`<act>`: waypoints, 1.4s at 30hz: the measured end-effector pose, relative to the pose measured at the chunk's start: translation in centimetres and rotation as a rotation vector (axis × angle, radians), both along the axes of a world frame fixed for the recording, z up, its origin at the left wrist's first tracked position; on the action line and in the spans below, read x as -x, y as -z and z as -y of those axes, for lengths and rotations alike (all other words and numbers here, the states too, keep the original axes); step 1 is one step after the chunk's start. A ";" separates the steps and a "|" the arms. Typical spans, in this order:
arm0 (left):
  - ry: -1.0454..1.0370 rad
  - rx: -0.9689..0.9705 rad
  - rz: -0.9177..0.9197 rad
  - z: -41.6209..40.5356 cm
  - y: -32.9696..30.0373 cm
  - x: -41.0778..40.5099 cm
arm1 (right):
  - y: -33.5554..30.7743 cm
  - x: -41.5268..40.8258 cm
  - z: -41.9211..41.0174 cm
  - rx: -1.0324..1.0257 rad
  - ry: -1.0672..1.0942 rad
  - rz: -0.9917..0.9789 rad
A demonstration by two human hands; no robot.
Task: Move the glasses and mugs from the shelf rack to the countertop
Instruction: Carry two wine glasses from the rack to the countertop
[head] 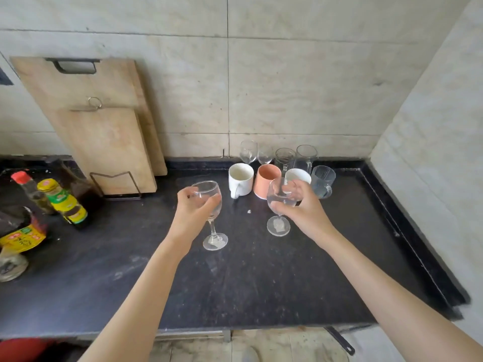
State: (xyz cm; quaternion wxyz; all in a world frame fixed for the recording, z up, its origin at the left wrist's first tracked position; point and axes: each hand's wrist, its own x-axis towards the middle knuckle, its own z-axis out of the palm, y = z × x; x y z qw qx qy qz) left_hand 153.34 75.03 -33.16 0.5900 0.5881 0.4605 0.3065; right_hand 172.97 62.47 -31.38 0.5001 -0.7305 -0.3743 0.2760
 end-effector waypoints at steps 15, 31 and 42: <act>0.072 -0.007 -0.235 -6.9 9.5 -8.5 | 10.7 -6.8 -8.9 0.182 0.024 -0.029; 0.172 -0.036 -0.266 -10.2 12.0 -11.9 | 13.5 -8.6 -12.8 0.209 0.038 -0.048; 0.171 -0.105 -0.315 -10.3 12.6 -13.1 | 14.9 -8.9 -13.2 0.253 0.038 -0.006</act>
